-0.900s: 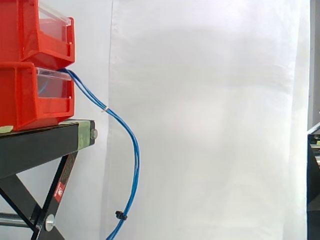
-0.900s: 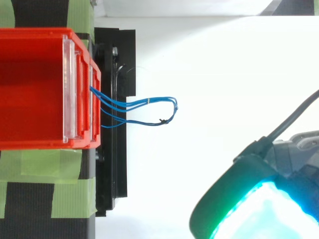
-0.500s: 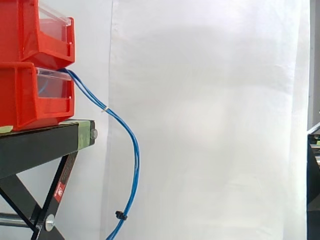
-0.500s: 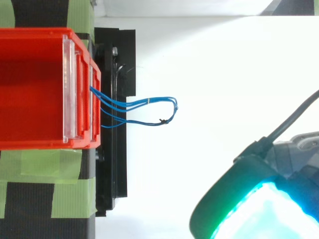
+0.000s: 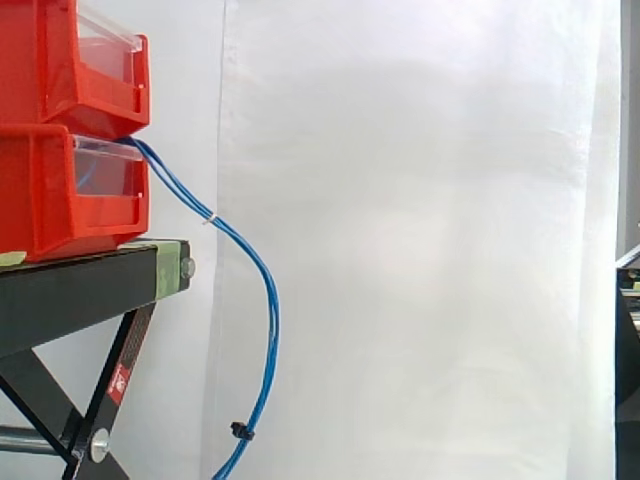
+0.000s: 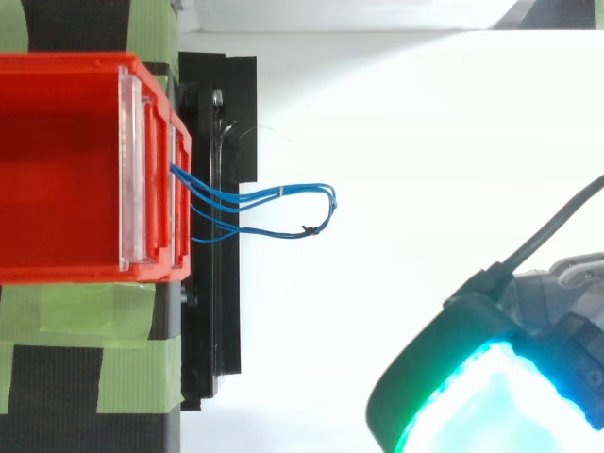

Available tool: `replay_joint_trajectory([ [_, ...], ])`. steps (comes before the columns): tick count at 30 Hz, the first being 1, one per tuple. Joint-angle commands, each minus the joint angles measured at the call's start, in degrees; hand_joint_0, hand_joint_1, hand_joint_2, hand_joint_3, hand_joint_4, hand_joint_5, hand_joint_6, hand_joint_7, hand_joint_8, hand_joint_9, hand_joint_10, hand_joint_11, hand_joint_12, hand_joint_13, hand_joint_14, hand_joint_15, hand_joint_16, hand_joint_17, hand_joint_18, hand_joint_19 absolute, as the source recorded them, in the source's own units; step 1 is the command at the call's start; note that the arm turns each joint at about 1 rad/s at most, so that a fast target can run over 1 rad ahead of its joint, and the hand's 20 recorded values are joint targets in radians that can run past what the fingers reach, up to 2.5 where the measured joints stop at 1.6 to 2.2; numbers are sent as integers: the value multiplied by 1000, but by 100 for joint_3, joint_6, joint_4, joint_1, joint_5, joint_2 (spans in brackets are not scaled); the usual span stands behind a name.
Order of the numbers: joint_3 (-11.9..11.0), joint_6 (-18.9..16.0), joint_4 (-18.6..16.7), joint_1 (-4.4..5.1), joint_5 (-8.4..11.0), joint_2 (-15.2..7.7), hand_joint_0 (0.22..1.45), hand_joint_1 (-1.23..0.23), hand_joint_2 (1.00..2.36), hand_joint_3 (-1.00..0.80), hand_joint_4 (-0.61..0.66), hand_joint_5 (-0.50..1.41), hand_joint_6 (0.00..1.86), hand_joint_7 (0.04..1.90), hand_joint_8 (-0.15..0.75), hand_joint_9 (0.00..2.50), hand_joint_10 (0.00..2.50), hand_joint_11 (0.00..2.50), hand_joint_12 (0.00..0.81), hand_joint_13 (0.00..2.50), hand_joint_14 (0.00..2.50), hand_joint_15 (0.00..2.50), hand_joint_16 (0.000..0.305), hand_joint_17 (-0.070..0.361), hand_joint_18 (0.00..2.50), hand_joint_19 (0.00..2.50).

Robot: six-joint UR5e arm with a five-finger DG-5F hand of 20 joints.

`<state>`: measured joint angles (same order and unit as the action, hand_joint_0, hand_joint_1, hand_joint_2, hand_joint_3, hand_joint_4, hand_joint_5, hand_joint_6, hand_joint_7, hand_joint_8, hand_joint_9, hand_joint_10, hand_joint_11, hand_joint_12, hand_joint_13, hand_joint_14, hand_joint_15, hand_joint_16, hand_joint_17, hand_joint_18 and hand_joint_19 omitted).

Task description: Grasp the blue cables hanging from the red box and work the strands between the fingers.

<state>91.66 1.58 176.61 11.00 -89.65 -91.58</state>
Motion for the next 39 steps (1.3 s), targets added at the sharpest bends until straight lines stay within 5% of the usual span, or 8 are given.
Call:
replay_joint_trajectory([
  [1,-8,0,14,7,-18,0,600,-455,1000,-1000,75,-500,4,623,271,0,1,0,419,0,5,235,83,187,0,189],
  [12,1,255,14,16,-18,0,603,-468,1000,-1000,101,-500,4,620,284,0,2,0,423,0,5,225,83,187,0,165],
  [39,1,272,164,33,79,-9,611,-463,1000,-1000,139,-450,5,651,310,38,0,83,429,0,6,246,82,184,0,214],
])
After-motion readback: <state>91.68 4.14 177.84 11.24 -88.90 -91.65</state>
